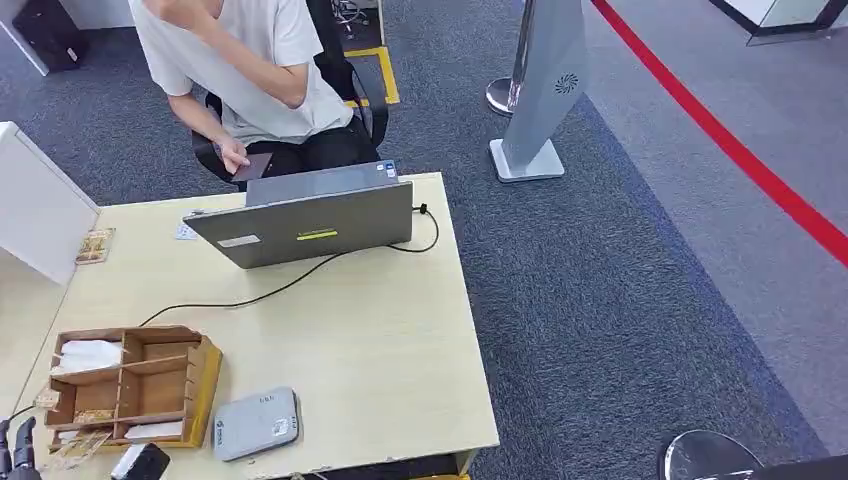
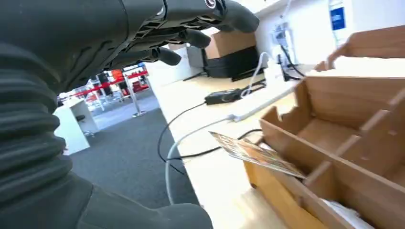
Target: Pass the card to the sensor for recognition and then transmit it.
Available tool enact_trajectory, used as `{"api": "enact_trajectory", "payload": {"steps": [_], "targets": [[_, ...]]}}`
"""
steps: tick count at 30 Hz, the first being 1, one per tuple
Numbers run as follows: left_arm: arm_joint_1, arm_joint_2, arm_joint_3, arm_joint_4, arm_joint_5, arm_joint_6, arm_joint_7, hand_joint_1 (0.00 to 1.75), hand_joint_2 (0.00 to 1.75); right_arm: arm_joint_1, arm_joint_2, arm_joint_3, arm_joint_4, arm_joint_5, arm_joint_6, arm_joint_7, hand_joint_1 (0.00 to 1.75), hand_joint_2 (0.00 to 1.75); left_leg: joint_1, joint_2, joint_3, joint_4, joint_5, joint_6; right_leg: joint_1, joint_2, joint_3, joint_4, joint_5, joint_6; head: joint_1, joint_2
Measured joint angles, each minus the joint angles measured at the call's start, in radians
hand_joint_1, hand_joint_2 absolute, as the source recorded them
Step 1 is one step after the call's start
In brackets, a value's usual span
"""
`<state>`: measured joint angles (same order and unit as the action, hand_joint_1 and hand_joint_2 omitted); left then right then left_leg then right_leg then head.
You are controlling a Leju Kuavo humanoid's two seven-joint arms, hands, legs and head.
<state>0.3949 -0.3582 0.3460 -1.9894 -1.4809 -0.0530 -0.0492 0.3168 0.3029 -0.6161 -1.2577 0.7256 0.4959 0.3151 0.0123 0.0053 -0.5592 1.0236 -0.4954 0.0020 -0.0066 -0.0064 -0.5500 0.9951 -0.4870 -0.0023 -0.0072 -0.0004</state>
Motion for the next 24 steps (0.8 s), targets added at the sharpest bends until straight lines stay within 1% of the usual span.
{"api": "enact_trajectory", "payload": {"steps": [5, 11, 13, 15, 16, 17, 20, 22, 24], "targets": [[-0.001, 0.0, 0.042, -0.002, 0.0, -0.002, 0.006, 0.0, 1.75, 0.0, 0.0, 0.0, 0.0, 0.007, 0.005, -0.006, 0.0, 1.75, 0.0, 0.0, 0.0, 0.0, 0.0, 0.0, 0.0, 0.0, 0.0, 0.0, 0.0, 0.0, 0.0, 0.0], [-0.006, 0.0, 0.071, -0.001, -0.002, 0.01, 0.013, 0.0, 1.75, -0.001, 0.0, 0.0, 0.001, 0.026, 0.01, -0.018, 0.0, 1.75, 0.0, 0.0, 0.0, 0.0, 0.0, 0.0, 0.0, 0.0, 0.0, 0.0, 0.0, 0.0, 0.0, 0.0], [-0.017, 0.0, 0.089, 0.006, -0.007, 0.037, 0.013, 0.0, 1.75, -0.003, 0.0, 0.0, 0.003, 0.046, 0.014, -0.033, 0.0, 1.75, 0.0, 0.0, 0.0, 0.0, 0.0, 0.0, 0.0, 0.0, 0.0, 0.0, 0.0, 0.0, 0.0, 0.0], [-0.031, 0.0, 0.11, 0.019, -0.012, 0.079, -0.002, 0.0, 1.75, -0.006, 0.0, 0.0, 0.006, 0.067, 0.021, -0.05, 0.0, 1.75, 0.0, 0.0, 0.0, 0.0, 0.0, 0.0, 0.0, 0.0, 0.0, 0.0, 0.0, 0.0, 0.0, 0.0], [-0.04, 0.0, 0.113, 0.021, -0.013, 0.087, -0.005, 0.0, 1.75, -0.008, 0.0, 0.0, 0.006, 0.071, 0.022, -0.053, 0.0, 1.75, 0.0, 0.0, 0.0, 0.0, 0.0, 0.0, 0.0, 0.0, 0.0, 0.0, 0.0, 0.0, 0.0, 0.0], [-0.05, 0.0, 0.129, 0.039, -0.019, 0.126, -0.02, 0.0, 1.75, -0.011, 0.0, -0.001, 0.011, 0.091, 0.028, -0.068, 0.0, 1.75, 0.0, 0.0, 0.0, 0.0, 0.0, 0.0, 0.0, 0.0, 0.0, 0.0, 0.0, 0.0, 0.0, 0.0], [-0.081, 0.0, 0.157, 0.084, -0.039, 0.189, -0.05, 0.0, 1.75, -0.02, 0.0, -0.003, 0.024, 0.127, 0.034, -0.098, 0.0, 1.75, 0.0, 0.0, 0.0, 0.0, 0.0, 0.0, 0.0, 0.0, 0.0, 0.0, 0.0, 0.0, 0.0, 0.0], [-0.1, 0.0, 0.173, 0.116, -0.052, 0.211, -0.06, 0.0, 1.75, -0.023, 0.0, -0.005, 0.032, 0.146, 0.04, -0.111, 0.0, 1.75, 0.0, 0.0, 0.0, 0.0, 0.0, 0.0, 0.0, 0.0, 0.0, 0.0, 0.0, 0.0, 0.0, 0.0], [-0.113, 0.0, 0.182, 0.139, -0.055, 0.218, -0.065, 0.0, 1.75, -0.024, 0.0, -0.009, 0.039, 0.154, 0.043, -0.116, 0.0, 1.75, 0.0, 0.0, 0.0, 0.0, 0.0, 0.0, 0.0, 0.0, 0.0, 0.0, 0.0, 0.0, 0.0, 0.0]]}}
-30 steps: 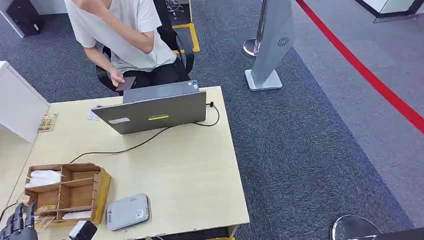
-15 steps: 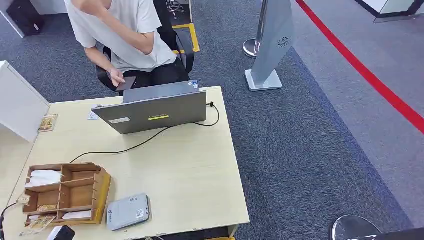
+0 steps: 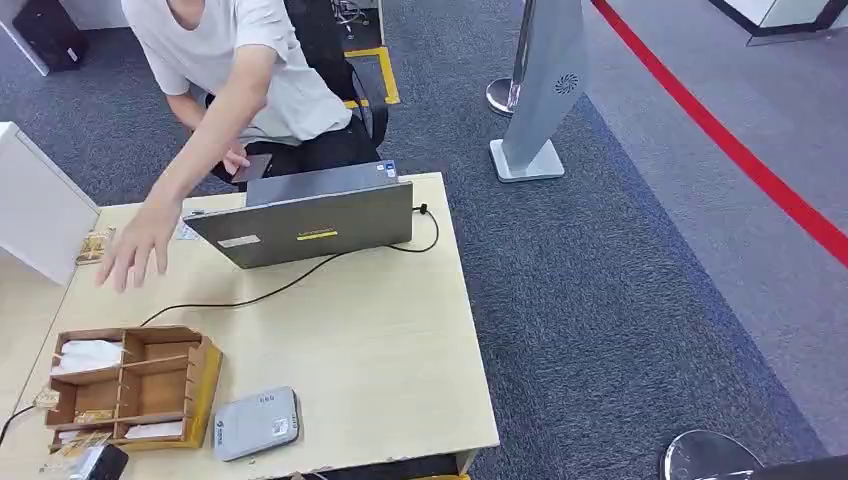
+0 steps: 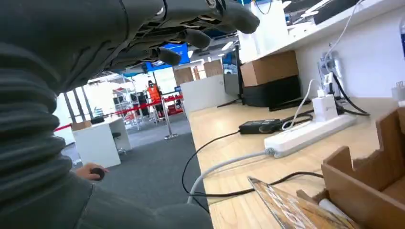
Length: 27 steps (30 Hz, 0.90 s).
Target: Pass the card to the sensor for recognition and then transmit it.
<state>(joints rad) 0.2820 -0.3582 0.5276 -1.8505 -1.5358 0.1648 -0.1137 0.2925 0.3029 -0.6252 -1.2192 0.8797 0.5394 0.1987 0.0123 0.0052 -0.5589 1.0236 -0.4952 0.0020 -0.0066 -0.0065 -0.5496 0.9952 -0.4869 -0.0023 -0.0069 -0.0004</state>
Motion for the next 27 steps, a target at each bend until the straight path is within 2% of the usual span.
{"api": "enact_trajectory", "payload": {"steps": [10, 14, 20, 27], "targets": [[-0.035, 0.001, 0.013, 0.076, -0.032, 0.0, -0.002, 0.0, 1.75, -0.003, 0.0, -0.008, 0.015, 0.015, 0.016, -0.006, 0.0, 1.75, 0.0, 0.0, 0.0, 0.0, 0.0, 0.0, 0.0, 0.0, 0.0, 0.0, 0.0, 0.0, 0.0, 0.0], [-0.038, 0.004, 0.008, 0.097, -0.032, -0.001, 0.016, 0.0, 1.75, -0.003, 0.0, -0.008, 0.018, 0.024, 0.019, -0.007, 0.0, 1.75, 0.0, 0.0, 0.0, 0.0, 0.0, 0.0, 0.0, 0.0, 0.0, 0.0, 0.0, 0.0, 0.0, 0.0], [-0.039, 0.013, -0.043, 0.112, -0.032, -0.007, 0.039, 0.0, 1.75, -0.004, 0.0, -0.008, 0.018, 0.024, 0.023, -0.007, 0.0, 1.75, 0.0, 0.0, 0.0, 0.0, 0.0, 0.0, 0.0, 0.0, 0.0, 0.0, 0.0, 0.0, 0.0, 0.0], [-0.046, 0.027, -0.088, 0.127, -0.032, 0.012, 0.021, 0.0, 1.75, -0.005, 0.0, -0.008, 0.021, 0.031, 0.029, -0.008, 0.0, 1.75, 0.0, 0.0, 0.0, 0.0, 0.0, 0.0, 0.0, 0.0, 0.0, 0.0, 0.0, 0.0, 0.0, 0.0]]}}
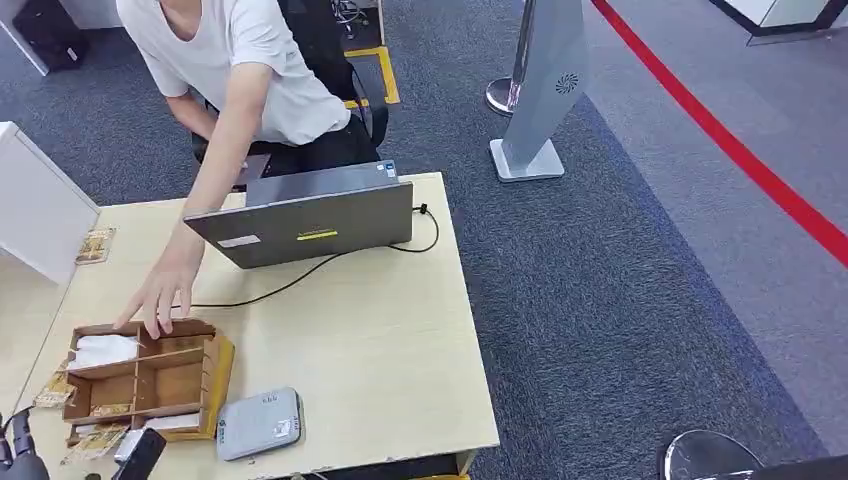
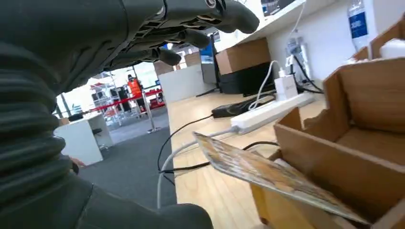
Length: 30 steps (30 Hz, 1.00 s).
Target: Pass the card to the sensor for recognition and then transmit it.
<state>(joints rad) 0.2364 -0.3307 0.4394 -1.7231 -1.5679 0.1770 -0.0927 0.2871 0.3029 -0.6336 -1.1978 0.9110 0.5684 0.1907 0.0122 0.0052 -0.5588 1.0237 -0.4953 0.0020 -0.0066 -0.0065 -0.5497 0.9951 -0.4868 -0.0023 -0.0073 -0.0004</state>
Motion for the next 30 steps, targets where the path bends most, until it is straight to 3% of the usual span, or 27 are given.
{"api": "enact_trajectory", "payload": {"steps": [14, 30], "targets": [[-0.029, 0.048, -0.126, 0.018, 0.0, 0.008, 0.037, 0.0, 1.75, -0.003, 0.0, 0.0, 0.007, 0.014, 0.007, -0.008, 0.0, 1.75, 0.0, 0.0, 0.0, 0.0, 0.0, 0.0, 0.0, 0.0, 0.0, 0.0, 0.0, 0.0, 0.0, 0.0], [-0.009, 0.054, -0.132, 0.018, 0.026, -0.032, 0.027, 0.0, 1.75, -0.002, 0.0, 0.0, 0.006, -0.009, -0.002, 0.006, 0.0, 1.75, 0.0, 0.0, 0.0, 0.0, 0.0, 0.0, 0.0, 0.0, 0.0, 0.0, 0.0, 0.0, 0.0, 0.0]]}}
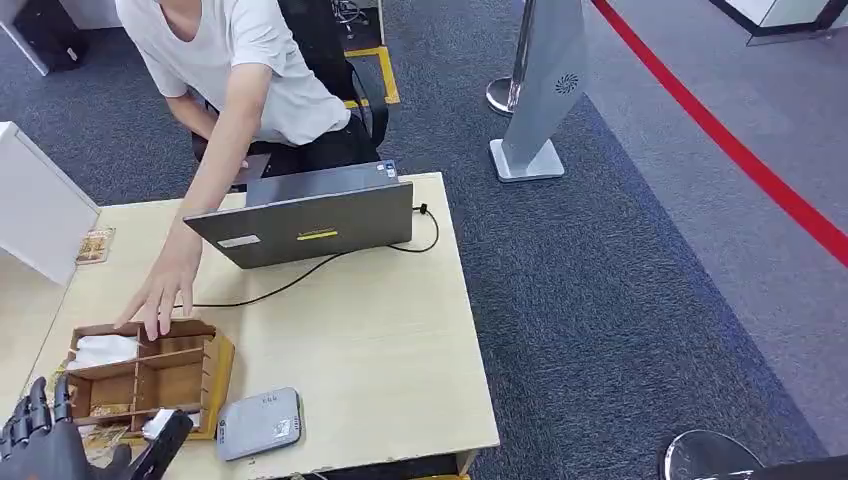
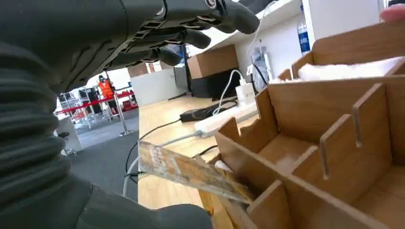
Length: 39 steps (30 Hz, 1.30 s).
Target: Pass the card to the sensor for recognition and then transmit it.
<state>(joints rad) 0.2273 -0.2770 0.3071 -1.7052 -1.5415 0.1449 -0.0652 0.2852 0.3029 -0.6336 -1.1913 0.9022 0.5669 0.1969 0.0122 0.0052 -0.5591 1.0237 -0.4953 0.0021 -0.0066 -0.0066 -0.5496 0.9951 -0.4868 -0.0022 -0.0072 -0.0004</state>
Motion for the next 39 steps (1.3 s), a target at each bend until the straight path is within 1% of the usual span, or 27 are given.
{"api": "enact_trajectory", "payload": {"steps": [7, 15, 16, 17, 19, 24, 32, 39], "targets": [[0.017, -0.016, 0.008, -0.003, 0.009, -0.018, -0.017, 0.0, 1.75, 0.001, 0.0, 0.0, -0.003, -0.016, -0.002, 0.014, 0.0, 1.75, 0.0, 0.0, 0.0, 0.0, 0.0, 0.0, 0.0, 0.0, 0.0, 0.0, 0.0, 0.0, 0.0, 0.0], [0.021, -0.026, 0.03, -0.004, 0.016, -0.018, -0.021, 0.0, 1.75, 0.001, 0.0, 0.0, -0.005, -0.016, -0.006, 0.016, 0.0, 1.75, 0.0, 0.0, 0.0, 0.0, 0.0, 0.0, 0.0, 0.0, 0.0, 0.0, 0.0, 0.0, 0.0, 0.0], [0.021, -0.027, 0.032, -0.006, 0.016, -0.018, -0.021, 0.07, 1.75, 0.001, 0.0, 0.0, -0.006, -0.016, -0.006, 0.016, 0.0, 1.75, 0.0, 0.0, 0.0, 0.0, 0.0, 0.0, 0.0, 0.0, 0.0, 0.0, 0.0, 0.0, 0.0, 0.0], [0.021, -0.027, 0.035, -0.007, 0.016, -0.018, -0.022, 1.75, 1.75, 0.001, 0.0, 0.0, -0.005, -0.016, -0.006, 0.016, 0.0, 1.75, 0.0, 0.0, 0.0, 0.0, 0.0, 0.0, 0.0, 0.0, 0.0, 0.0, 0.0, 0.0, 0.0, 0.0], [0.021, -0.027, 0.037, -0.011, 0.016, -0.018, -0.022, 1.75, 1.75, 0.001, 0.0, 0.0, -0.006, -0.016, -0.005, 0.018, 0.0, 1.75, 0.0, 0.0, 0.0, 0.0, 0.0, 0.0, 0.0, 0.0, 0.0, 0.0, 0.0, 0.0, 0.0, 0.0], [0.02, -0.031, 0.048, -0.018, 0.039, -0.038, -0.052, 1.75, 1.75, 0.001, 0.0, 0.0, -0.005, -0.016, -0.007, 0.018, 0.0, 1.75, 0.0, 0.0, 0.0, 0.0, 0.0, 0.0, 0.0, 0.0, 0.0, 0.0, 0.0, 0.0, 0.0, 0.0], [0.018, -0.036, 0.059, -0.023, 0.049, -0.051, -0.069, 1.75, 1.75, 0.001, 0.0, 0.0, -0.005, -0.016, -0.006, 0.016, 0.0, 1.75, 0.0, 0.0, 0.0, 0.0, 0.0, 0.0, 0.0, 0.0, 0.0, 0.0, 0.0, 0.0, 0.0, 0.0], [0.015, -0.042, 0.06, -0.047, 0.047, -0.082, -0.069, 1.75, 1.75, 0.001, 0.0, 0.0, -0.006, -0.021, -0.009, 0.02, 0.0, 1.75, 0.0, 0.0, 0.0, 0.0, 0.0, 0.0, 0.0, 0.0, 0.0, 0.0, 0.0, 0.0, 0.0, 0.0]]}}
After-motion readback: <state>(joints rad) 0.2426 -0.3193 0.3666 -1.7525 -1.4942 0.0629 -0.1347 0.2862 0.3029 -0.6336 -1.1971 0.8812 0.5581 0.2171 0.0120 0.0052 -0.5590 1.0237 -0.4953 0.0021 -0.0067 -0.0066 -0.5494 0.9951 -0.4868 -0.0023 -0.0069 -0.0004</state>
